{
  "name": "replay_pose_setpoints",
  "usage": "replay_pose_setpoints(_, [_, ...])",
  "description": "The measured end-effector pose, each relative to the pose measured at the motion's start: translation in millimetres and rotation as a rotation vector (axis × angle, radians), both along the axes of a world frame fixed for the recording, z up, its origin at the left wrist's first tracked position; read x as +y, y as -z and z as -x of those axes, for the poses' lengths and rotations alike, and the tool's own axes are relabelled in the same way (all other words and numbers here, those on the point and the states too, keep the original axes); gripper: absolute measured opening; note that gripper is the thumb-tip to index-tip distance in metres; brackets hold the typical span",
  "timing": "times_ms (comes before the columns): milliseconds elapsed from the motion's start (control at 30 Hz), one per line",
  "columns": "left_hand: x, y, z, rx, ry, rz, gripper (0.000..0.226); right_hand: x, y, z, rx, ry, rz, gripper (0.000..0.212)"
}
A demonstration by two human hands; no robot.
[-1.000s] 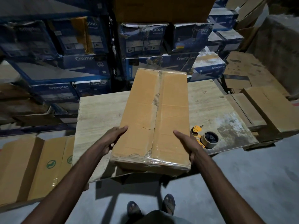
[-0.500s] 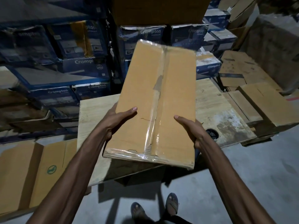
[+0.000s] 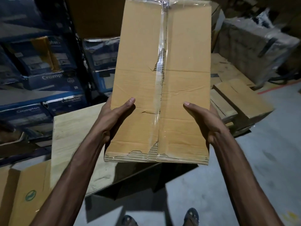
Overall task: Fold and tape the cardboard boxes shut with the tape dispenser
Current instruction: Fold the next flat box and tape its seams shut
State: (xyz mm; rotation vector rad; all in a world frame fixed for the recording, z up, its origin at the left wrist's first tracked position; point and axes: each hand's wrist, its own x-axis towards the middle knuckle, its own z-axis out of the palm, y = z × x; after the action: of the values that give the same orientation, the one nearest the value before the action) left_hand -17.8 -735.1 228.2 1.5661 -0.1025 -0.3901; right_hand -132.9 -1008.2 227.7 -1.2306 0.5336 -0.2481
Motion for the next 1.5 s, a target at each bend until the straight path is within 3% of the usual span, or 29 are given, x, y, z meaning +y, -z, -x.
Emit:
replay_pose_setpoints(200, [-121,-2,53,-0.025,0.053,-0.012,0.072,-125,0,67,0.038,-0.001,0.091,0.078])
replay_pose_setpoints(367, [-244,11,99,-0.058,0.094,-0.053,0.082,-238,3,129,0.002,0.068,0.105,0.055])
replay_pose_setpoints(733, [-480,53,137,0.098,0.288,0.082,0.066,-450,45,191,0.169,0.238,0.086,0.062])
replay_pose_setpoints(1100, [-748,111,35,0.152,0.265,0.002,0.062,-709,88,105,0.256,0.263,0.145,0.072])
replay_pose_setpoints(1267, [-870,130,-20,0.193,0.203,-0.056,0.049,-838,90,46,0.347,0.235,0.180,0.067])
replay_pose_setpoints(1400, [-950,151,-42,0.203,0.150,-0.144,0.057,-933,100,7,0.441,0.171,0.203,0.047])
replay_pose_setpoints(1500, [-1002,165,-55,0.199,0.137,-0.212,0.059,-999,112,-26,0.493,0.089,0.217,0.048])
